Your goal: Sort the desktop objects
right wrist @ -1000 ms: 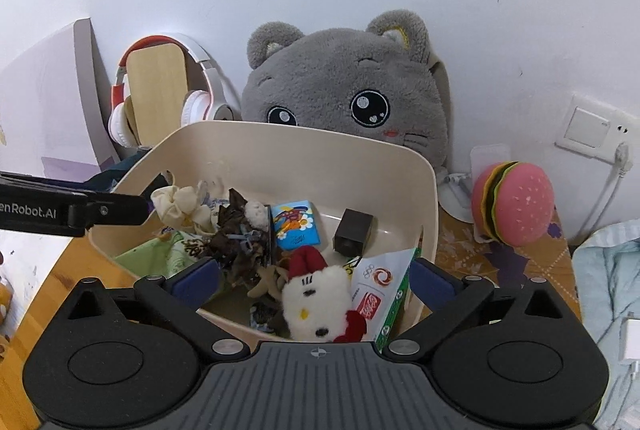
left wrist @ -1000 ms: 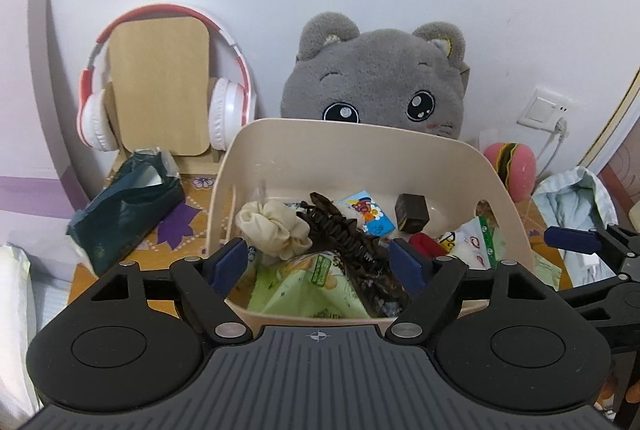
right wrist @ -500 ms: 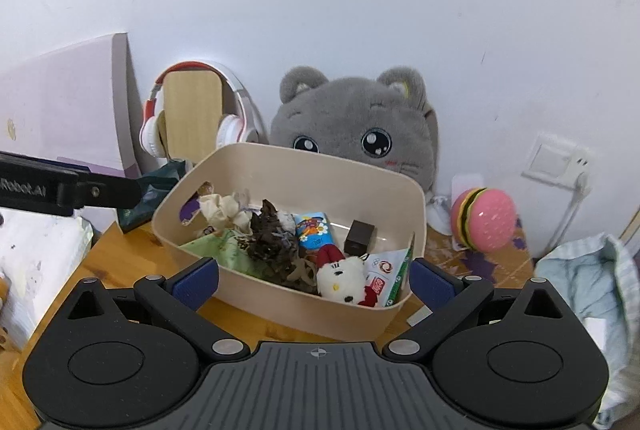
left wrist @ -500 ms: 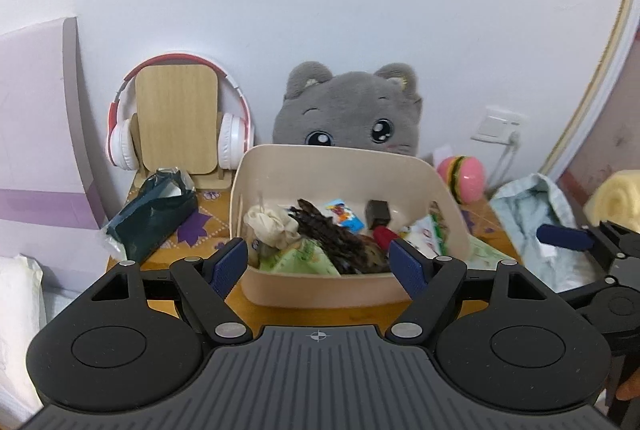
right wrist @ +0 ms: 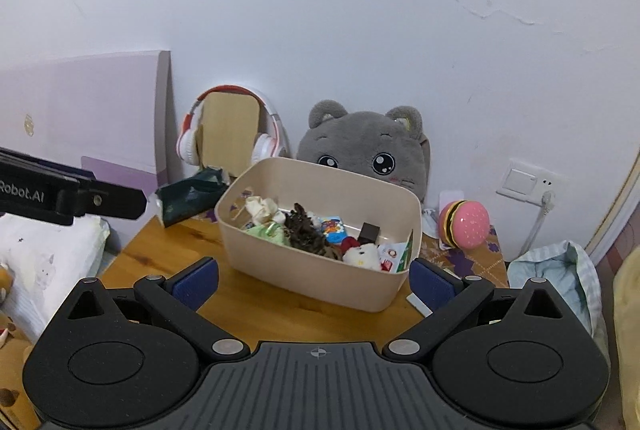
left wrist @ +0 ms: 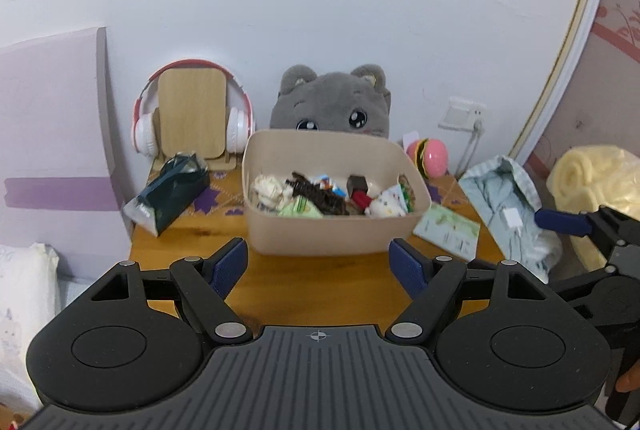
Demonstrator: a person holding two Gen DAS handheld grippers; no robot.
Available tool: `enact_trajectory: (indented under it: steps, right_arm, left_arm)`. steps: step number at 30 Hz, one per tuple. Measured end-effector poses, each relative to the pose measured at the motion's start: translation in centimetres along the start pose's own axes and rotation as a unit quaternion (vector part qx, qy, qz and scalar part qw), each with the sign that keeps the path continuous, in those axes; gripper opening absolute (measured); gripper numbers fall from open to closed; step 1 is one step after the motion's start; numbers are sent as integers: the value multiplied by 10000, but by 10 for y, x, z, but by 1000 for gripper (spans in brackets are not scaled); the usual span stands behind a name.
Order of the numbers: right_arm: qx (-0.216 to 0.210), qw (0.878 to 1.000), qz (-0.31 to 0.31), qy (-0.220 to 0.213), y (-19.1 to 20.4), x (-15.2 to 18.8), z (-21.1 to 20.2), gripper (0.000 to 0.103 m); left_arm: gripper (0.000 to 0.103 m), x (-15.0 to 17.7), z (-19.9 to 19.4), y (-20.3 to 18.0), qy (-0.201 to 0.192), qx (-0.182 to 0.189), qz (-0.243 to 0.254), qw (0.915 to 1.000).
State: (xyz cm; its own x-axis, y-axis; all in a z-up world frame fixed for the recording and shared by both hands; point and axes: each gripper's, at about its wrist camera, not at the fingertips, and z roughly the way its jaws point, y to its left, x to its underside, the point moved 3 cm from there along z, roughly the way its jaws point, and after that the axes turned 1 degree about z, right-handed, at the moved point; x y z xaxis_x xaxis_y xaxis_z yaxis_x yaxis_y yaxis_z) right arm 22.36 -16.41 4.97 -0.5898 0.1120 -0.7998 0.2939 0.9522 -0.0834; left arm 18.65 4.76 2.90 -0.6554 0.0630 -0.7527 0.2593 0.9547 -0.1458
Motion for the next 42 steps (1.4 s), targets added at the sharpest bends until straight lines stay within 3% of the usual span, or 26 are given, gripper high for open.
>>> enact_trajectory:
  steps: [5,10,14,24,34,42]
  right_arm:
    - [19,9999,128,-11,13,15,-31,103]
    - [39,9999,165,-7,23,29,-58,103]
    - [26,9999,154,49,32,39,-73,103]
    - [80,9997,124,187,46,58,-107,103]
    - [133,9990,251,351,45,70,-128,103]
    - [165,9988,224,395,42,73,-131,103]
  left_arm:
    - [79,20,-29,2,-20,-37,114,9999]
    - [79,37,-56,11,-17,78,-89,9999]
    - [79,48,-75,11,-63,55,103,9999]
    - [79,68,-109,7,182,149,280,9993]
    - [79,80,-143,-10,164,495,330,9981]
    - [79,83,-144,-16,276,336,289,9986]
